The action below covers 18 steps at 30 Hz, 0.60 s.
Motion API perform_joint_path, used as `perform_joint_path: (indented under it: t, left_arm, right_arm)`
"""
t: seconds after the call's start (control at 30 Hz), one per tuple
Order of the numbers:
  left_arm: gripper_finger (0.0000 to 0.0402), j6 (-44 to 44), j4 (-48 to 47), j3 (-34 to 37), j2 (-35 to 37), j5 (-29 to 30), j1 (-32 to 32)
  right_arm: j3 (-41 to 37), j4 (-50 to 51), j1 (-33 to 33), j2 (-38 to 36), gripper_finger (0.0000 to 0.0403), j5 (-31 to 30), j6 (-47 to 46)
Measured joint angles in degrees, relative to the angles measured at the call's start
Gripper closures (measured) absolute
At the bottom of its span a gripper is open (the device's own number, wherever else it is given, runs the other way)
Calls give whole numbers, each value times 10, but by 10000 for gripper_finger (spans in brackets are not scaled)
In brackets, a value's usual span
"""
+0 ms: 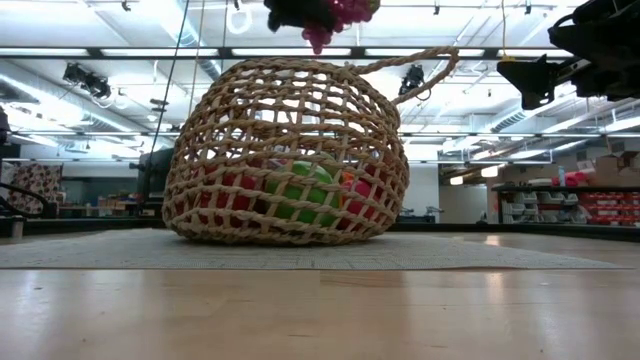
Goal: Build produce basket
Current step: Put the red grapes into the brown basket
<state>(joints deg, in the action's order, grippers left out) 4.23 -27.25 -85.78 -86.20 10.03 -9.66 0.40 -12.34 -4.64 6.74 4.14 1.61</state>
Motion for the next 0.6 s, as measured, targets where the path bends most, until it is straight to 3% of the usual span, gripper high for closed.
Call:
perform_joint_path:
  t: [0.2, 0.6]
  left_arm:
    - [306, 190, -8, 0, 0, 82, 24]
    - [303, 567, -21, 0, 0, 108, 63]
  right_arm:
    - [0, 0, 0, 0, 52, 0, 0]
    - [0, 0, 0, 0, 52, 0, 0]
